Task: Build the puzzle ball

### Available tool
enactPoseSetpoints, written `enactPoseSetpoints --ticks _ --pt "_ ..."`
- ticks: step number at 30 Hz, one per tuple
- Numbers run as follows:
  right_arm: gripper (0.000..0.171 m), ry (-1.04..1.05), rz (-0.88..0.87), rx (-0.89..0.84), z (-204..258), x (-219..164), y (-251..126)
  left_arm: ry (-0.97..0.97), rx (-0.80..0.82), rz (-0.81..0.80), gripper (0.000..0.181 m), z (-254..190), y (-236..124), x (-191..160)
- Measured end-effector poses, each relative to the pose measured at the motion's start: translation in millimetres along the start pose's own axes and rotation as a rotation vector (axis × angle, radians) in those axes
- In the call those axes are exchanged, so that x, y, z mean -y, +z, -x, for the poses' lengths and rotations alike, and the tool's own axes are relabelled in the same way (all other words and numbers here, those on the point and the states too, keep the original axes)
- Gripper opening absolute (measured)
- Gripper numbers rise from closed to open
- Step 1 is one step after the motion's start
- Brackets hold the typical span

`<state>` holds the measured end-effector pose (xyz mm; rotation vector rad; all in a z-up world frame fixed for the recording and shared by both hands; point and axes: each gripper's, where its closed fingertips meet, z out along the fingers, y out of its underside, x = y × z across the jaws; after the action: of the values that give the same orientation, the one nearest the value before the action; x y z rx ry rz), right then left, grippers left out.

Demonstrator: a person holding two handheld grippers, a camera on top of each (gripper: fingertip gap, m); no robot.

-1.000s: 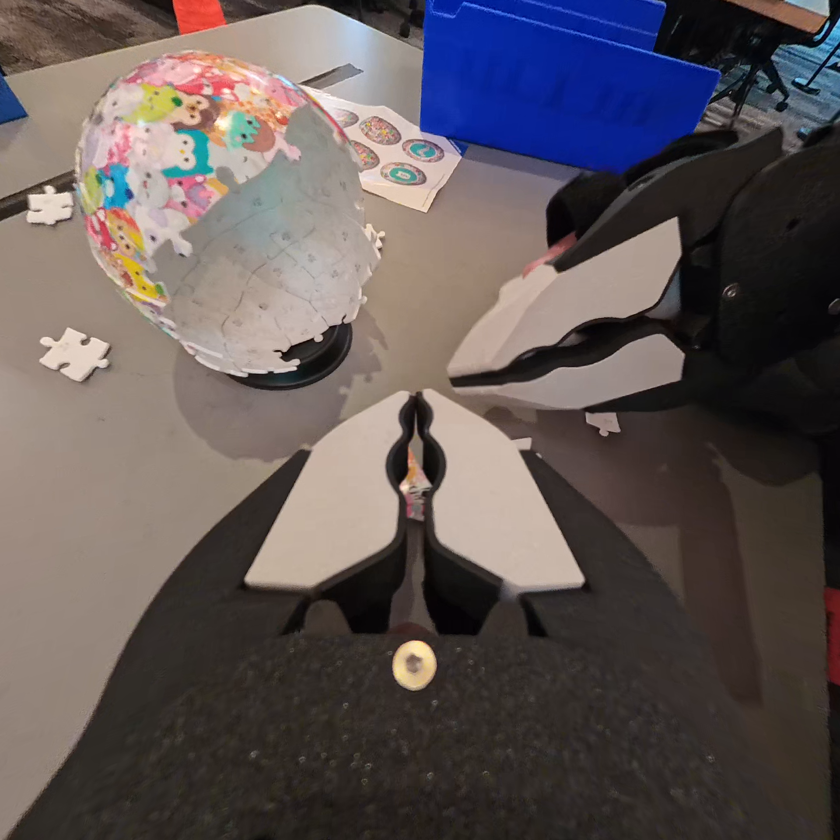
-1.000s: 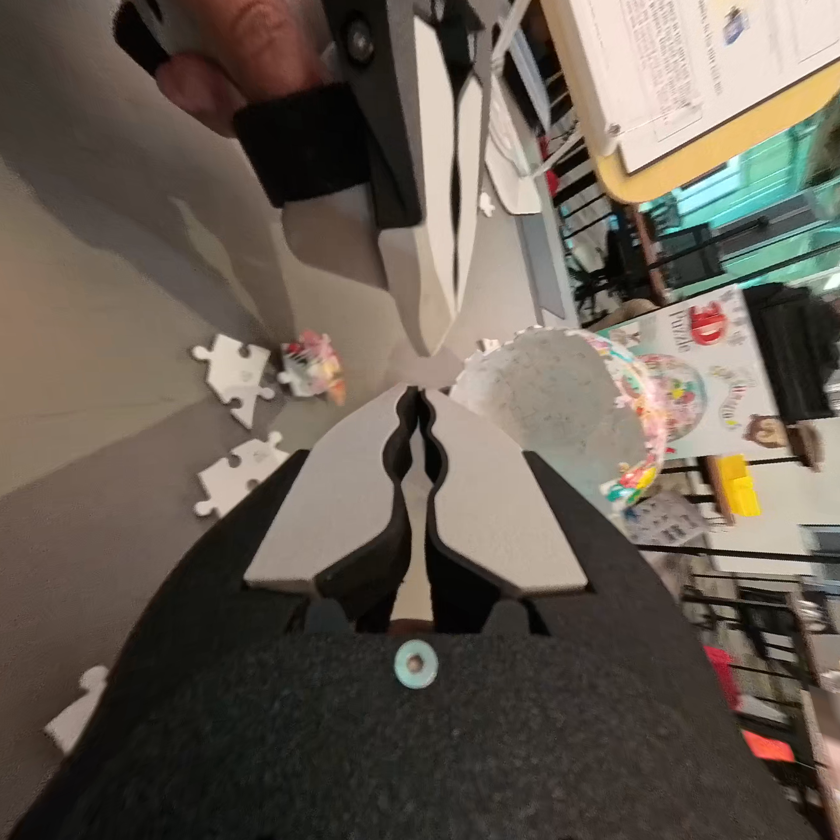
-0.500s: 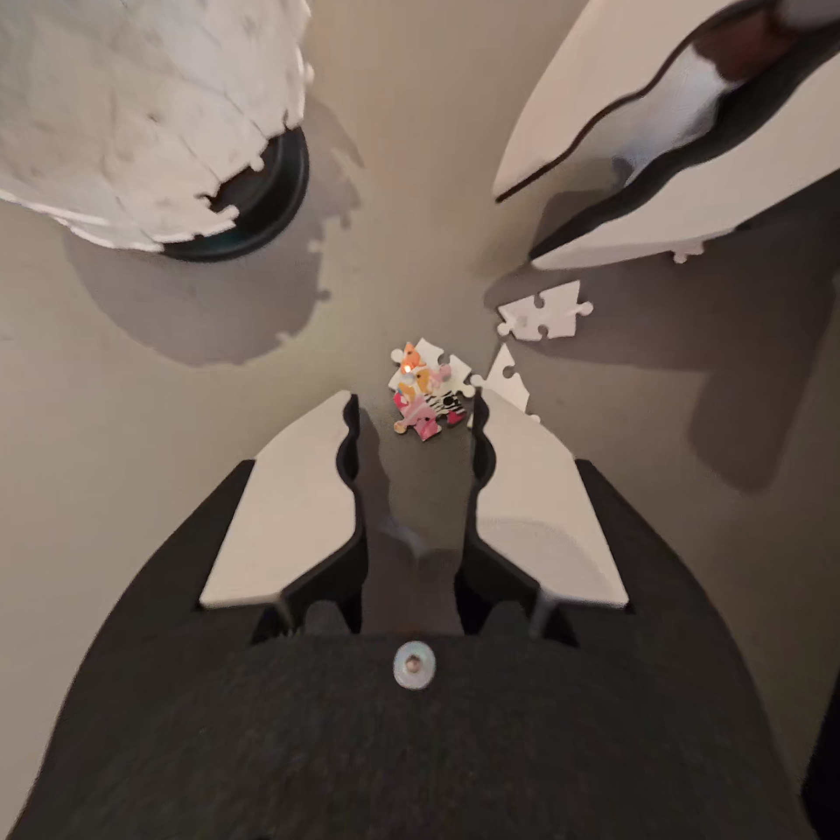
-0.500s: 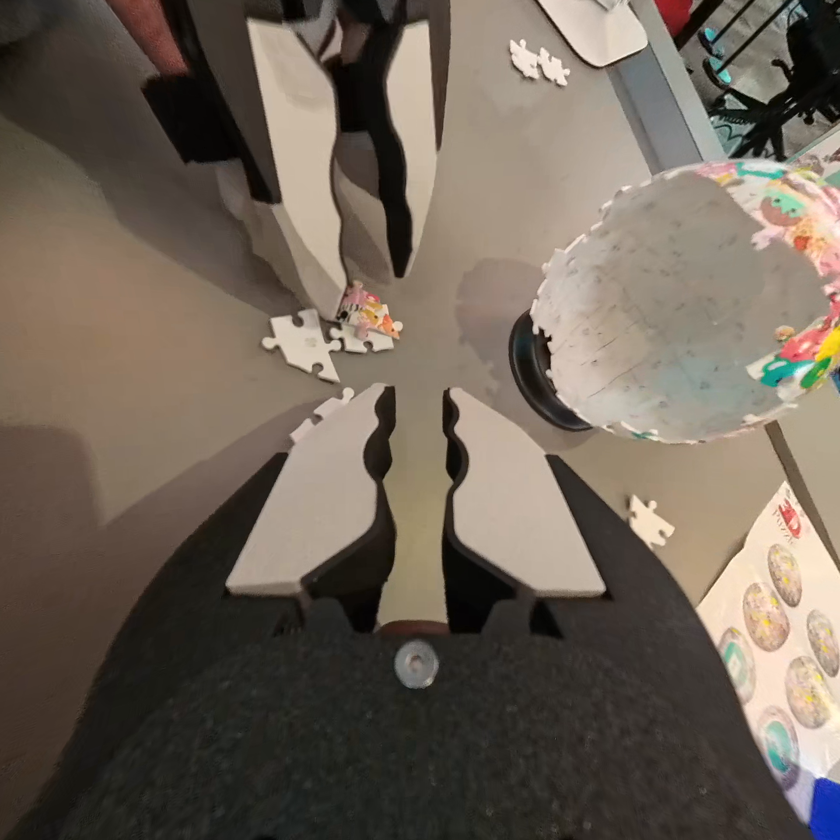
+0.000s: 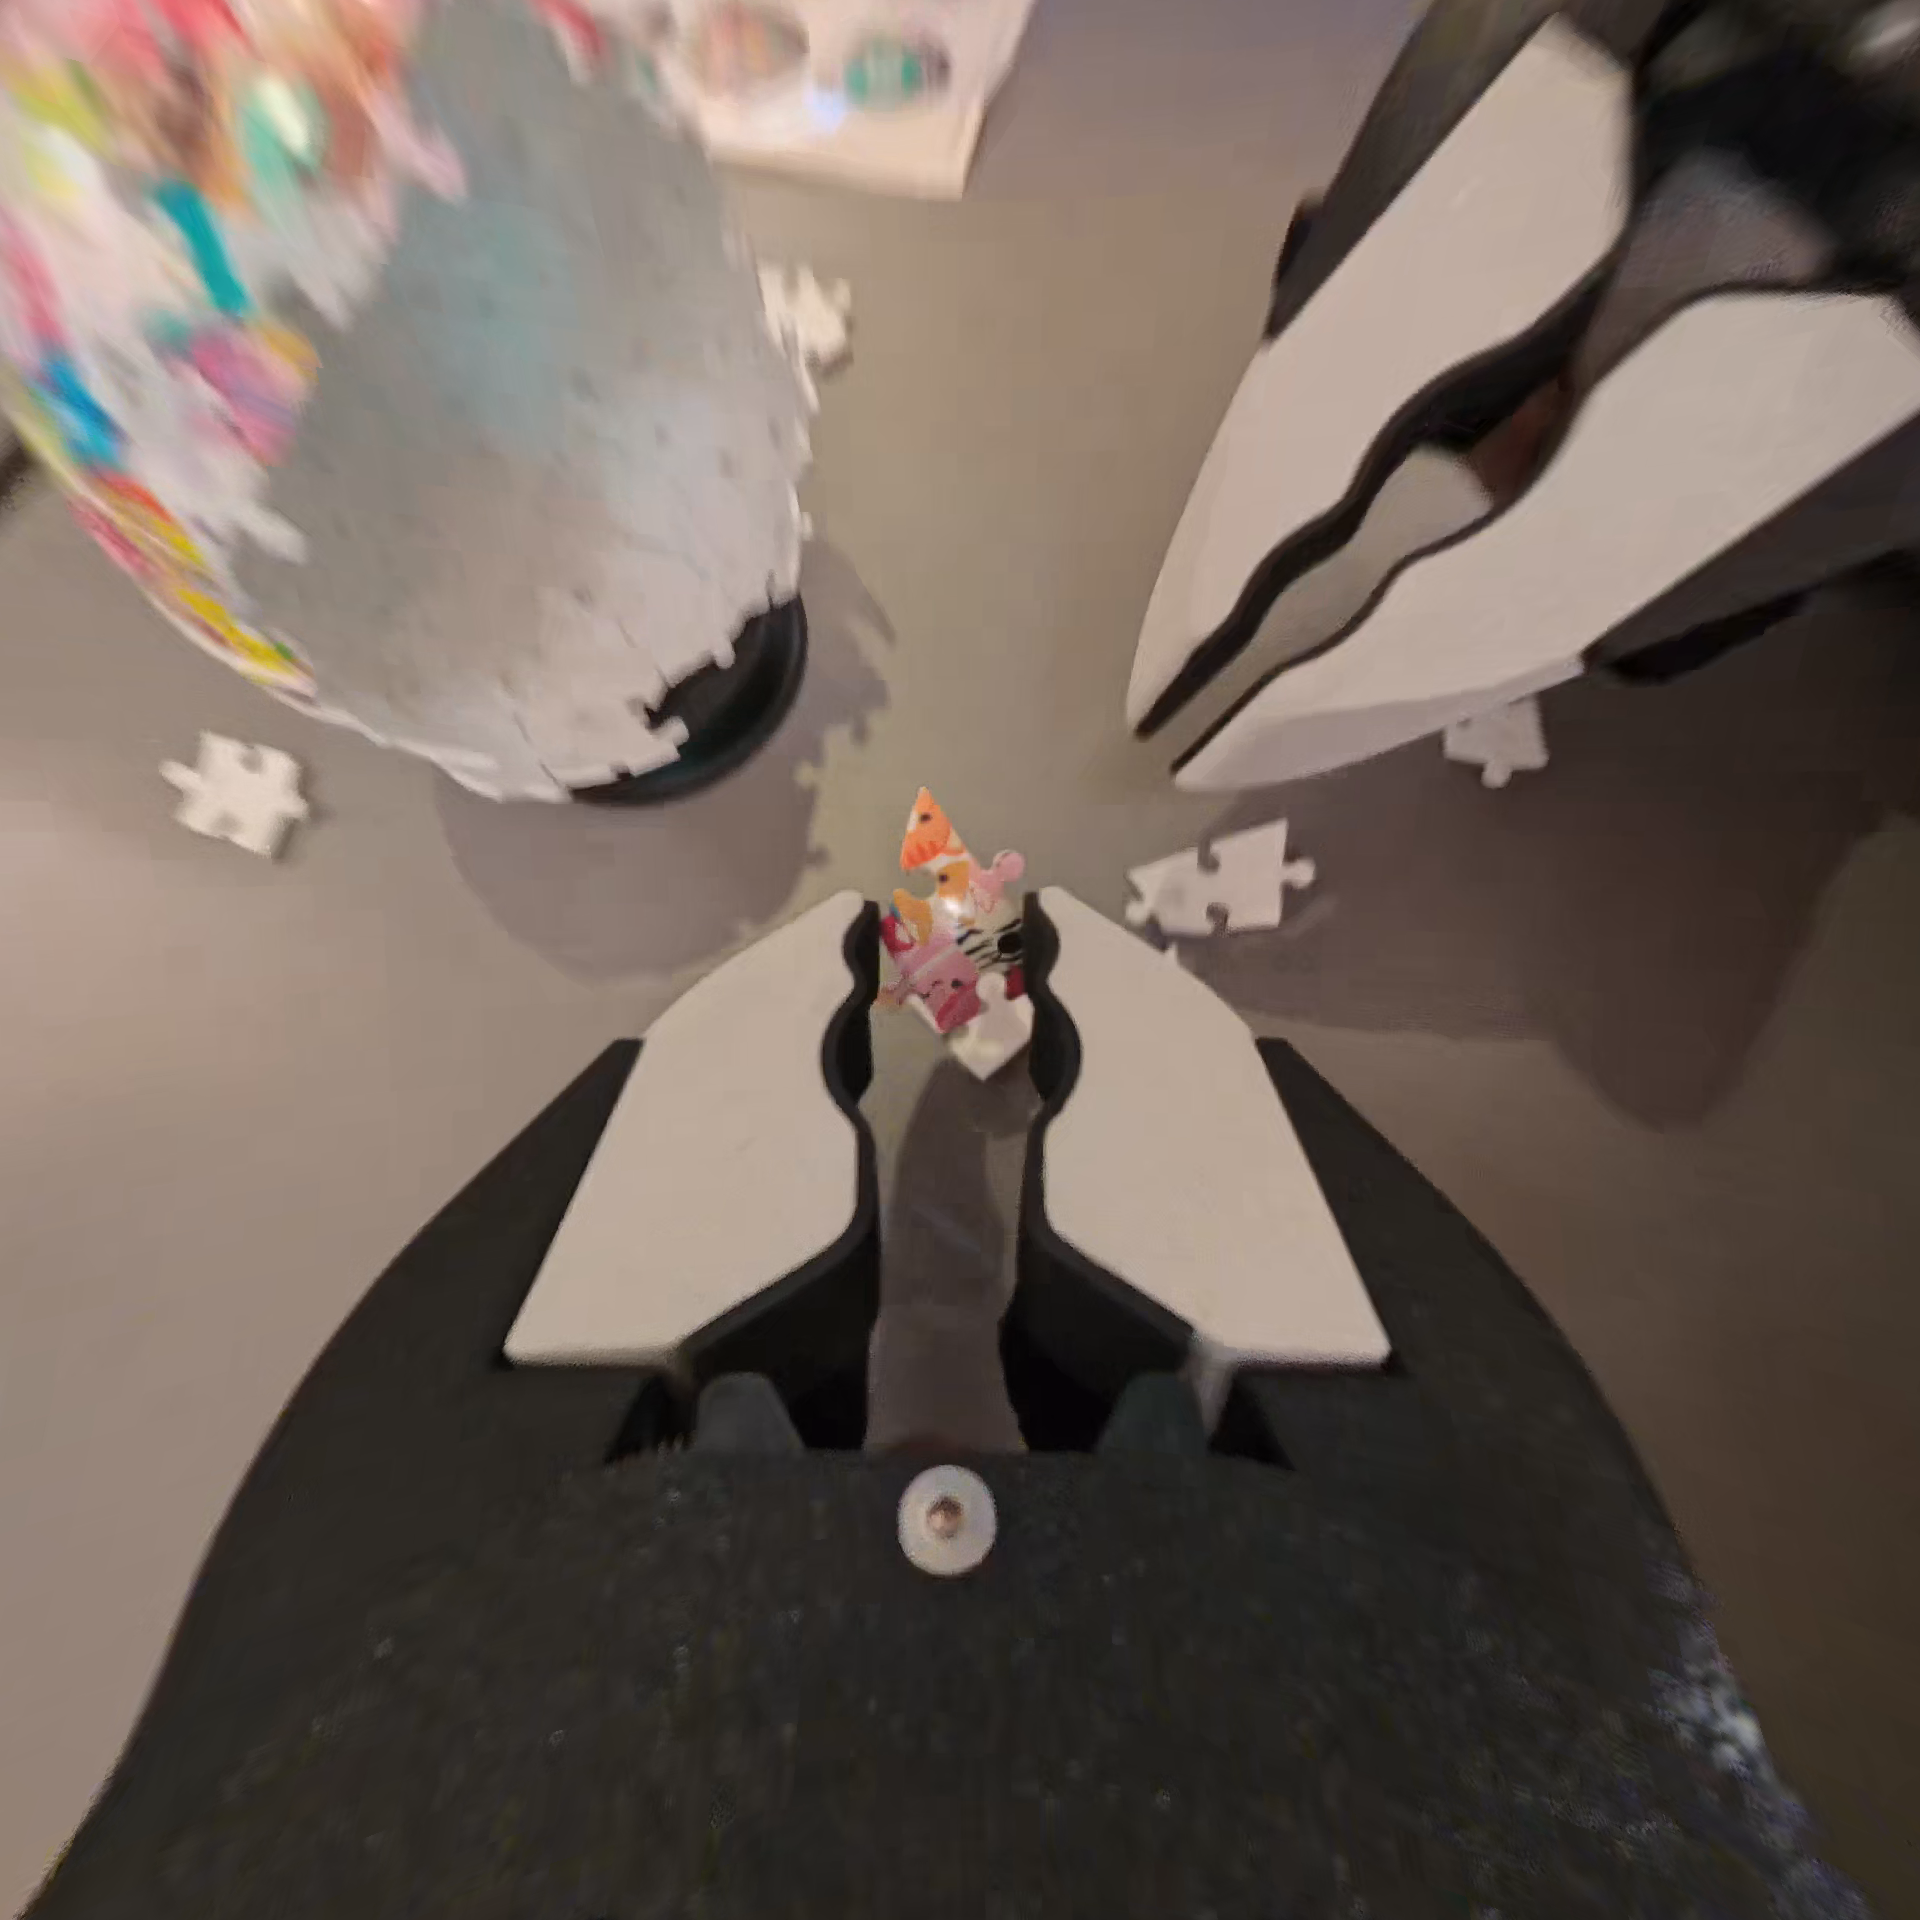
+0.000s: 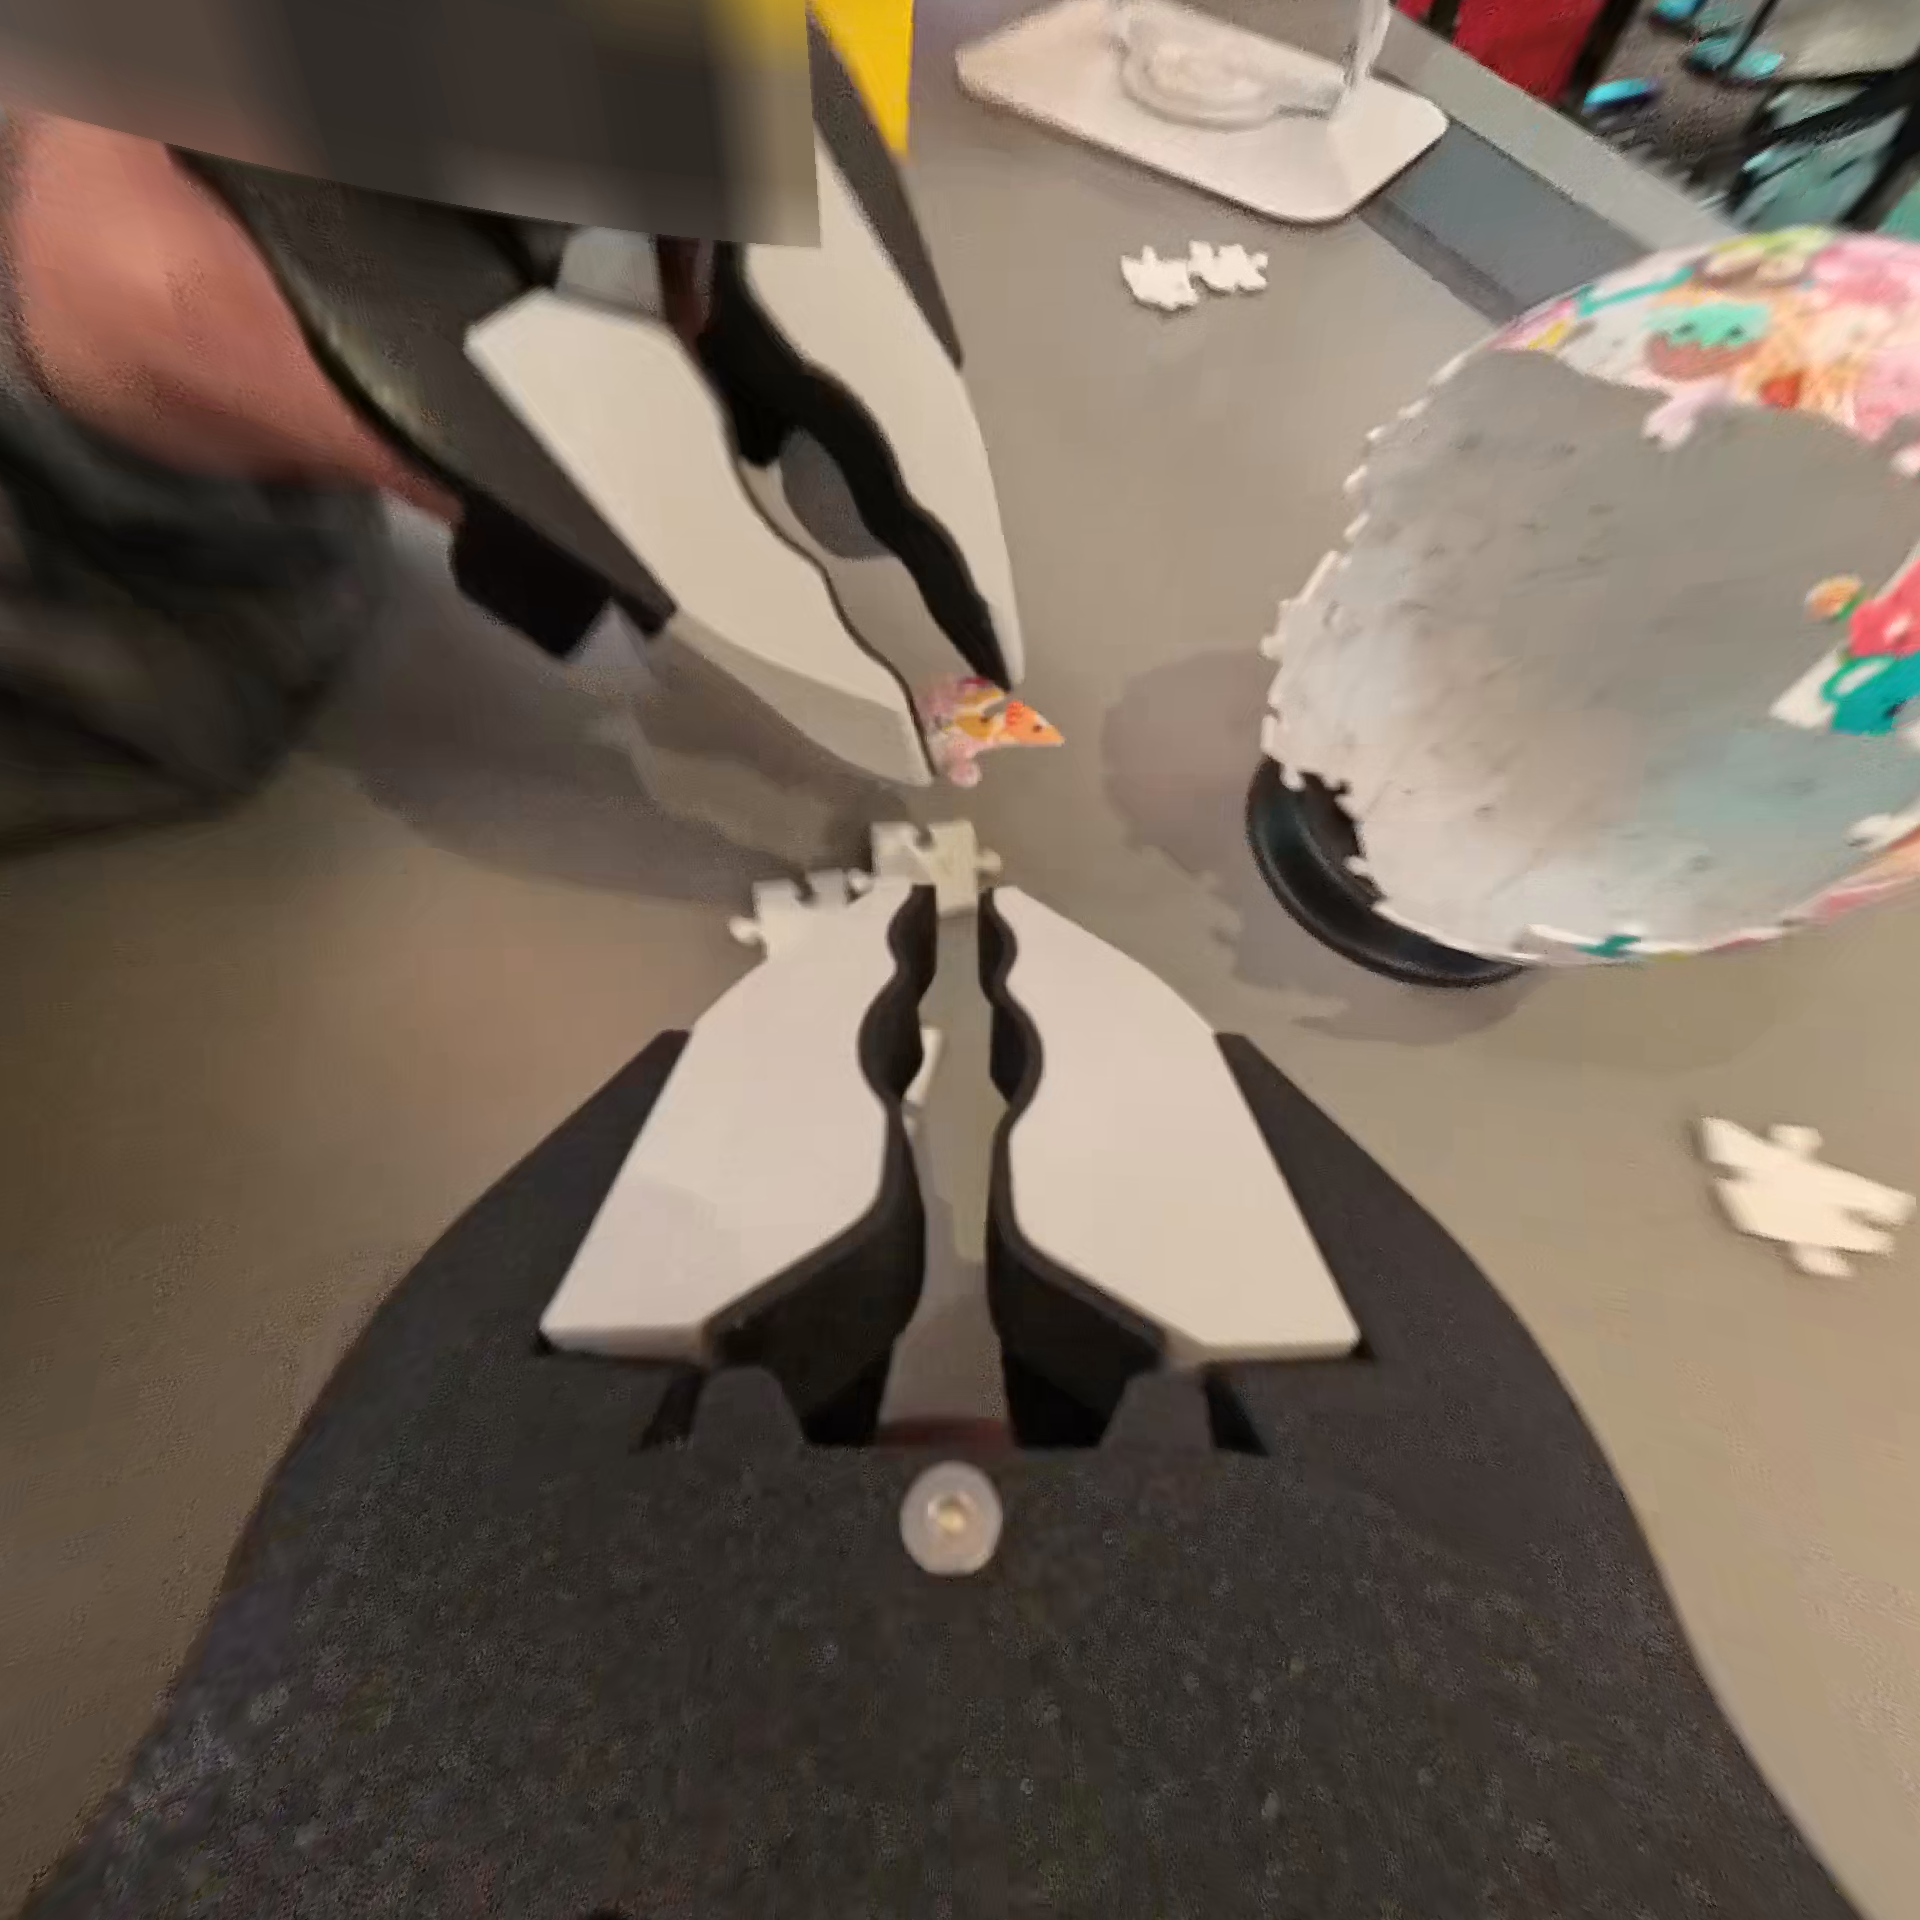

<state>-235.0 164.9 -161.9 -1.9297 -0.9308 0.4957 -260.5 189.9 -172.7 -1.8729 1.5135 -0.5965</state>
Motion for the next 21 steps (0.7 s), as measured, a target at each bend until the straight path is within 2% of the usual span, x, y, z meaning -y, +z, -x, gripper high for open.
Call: enactPoseSetpoints --ticks 4,7,14,21 --pt "0.003 0.381 -0.219 0.229 3 33 -13 0.037 0.040 -0.190 0.025 -3 -22 36" --pt "0.007 0.544 -0.319 0.355 5 45 -21 0.038 0.038 -0.271 0.025 -8 -32 50" --pt "0.008 0.622 -0.396 0.416 8 57 -24 0.065 0.038 -0.313 0.025 -16 -35 58" --pt "0.002 0.608 -0.372 0.368 4 51 -21 0.077 0.054 -0.316 0.023 -18 -33 57"
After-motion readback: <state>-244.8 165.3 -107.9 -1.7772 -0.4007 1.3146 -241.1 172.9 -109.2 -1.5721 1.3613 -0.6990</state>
